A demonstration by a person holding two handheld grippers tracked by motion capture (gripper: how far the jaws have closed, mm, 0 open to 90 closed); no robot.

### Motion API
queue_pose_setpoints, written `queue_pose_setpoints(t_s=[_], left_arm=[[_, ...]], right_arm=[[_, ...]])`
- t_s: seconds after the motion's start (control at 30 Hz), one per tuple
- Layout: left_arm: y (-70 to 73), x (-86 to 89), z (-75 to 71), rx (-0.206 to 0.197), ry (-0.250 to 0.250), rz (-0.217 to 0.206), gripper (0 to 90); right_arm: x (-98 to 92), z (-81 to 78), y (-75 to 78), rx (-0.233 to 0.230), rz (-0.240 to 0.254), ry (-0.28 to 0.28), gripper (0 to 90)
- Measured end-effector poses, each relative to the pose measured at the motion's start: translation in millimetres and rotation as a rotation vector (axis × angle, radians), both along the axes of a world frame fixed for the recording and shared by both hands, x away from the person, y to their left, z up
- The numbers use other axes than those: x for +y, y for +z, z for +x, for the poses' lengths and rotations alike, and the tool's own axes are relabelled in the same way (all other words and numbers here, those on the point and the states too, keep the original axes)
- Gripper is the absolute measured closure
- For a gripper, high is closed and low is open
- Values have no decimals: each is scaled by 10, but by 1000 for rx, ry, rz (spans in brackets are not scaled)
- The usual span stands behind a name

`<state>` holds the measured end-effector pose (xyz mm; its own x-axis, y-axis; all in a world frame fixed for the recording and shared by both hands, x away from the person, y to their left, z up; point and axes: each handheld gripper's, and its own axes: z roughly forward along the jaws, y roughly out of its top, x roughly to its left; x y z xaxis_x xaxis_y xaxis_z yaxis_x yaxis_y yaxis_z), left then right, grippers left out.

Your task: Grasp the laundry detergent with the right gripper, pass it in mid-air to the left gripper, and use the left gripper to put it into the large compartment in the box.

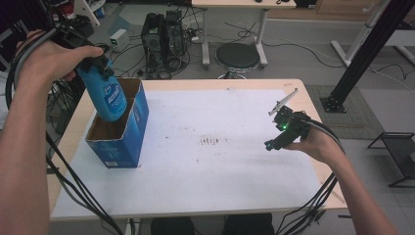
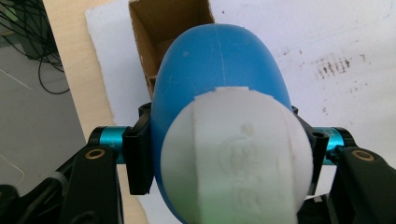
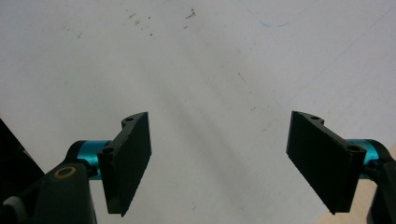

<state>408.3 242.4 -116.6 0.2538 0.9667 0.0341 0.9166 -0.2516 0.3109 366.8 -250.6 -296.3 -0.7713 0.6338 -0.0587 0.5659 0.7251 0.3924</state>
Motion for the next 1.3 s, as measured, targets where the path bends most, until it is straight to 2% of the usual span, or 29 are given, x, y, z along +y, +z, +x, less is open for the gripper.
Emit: queue_pose_setpoints(t_s=[0.13, 0.17, 0.2, 0.27, 0.3, 0.33, 0.4, 0.53, 0.67, 0.77, 0.8, 0.97, 1.03, 1.2, 1.3], left_arm=[[-155, 41, 10, 10, -7, 2, 381], [-206, 47, 13, 11, 3, -10, 381], [-256, 52, 15, 17, 6, -12, 381], [-348, 81, 28, 42, -20, 4, 381], [-398, 91, 36, 47, -22, 8, 381], [-456, 91, 39, 49, -18, 0, 381], [-548, 110, 50, 59, -38, 13, 381], [-723, 124, 52, 80, -40, 2, 381], [-867, 148, 60, 93, -59, 9, 381], [-973, 143, 67, 81, -83, 13, 380], [-1025, 132, 65, 89, -94, 10, 381], [-1146, 149, 82, 102, -129, 18, 380], [-1205, 156, 89, 93, -145, 24, 380], [-1332, 158, 96, 123, -181, 30, 381], [-1398, 153, 95, 123, -224, 30, 380]], right_arm=[[-4, -8, -23, -11, -7, 14, 214], [1, -19, -22, 0, -6, 5, 214], [-1, -14, -30, -9, -7, 16, 214], [3, -24, -33, -10, -8, 11, 214], [7, -32, -21, 7, -9, 4, 214], [8, -31, -26, 3, -11, 9, 214], [10, -34, -32, 0, -10, 10, 214], [14, -38, -50, 1, -16, 13, 214], [25, -42, -72, 1, -13, 25, 214], [40, -44, -83, 0, -14, 23, 214], [45, -45, -88, 0, -15, 28, 214], [57, -54, -111, 7, -11, 31, 214], [52, -58, -116, 7, -14, 25, 214], [39, -61, -136, 12, -18, 21, 214], [34, -64, -138, 12, -21, 25, 214]])
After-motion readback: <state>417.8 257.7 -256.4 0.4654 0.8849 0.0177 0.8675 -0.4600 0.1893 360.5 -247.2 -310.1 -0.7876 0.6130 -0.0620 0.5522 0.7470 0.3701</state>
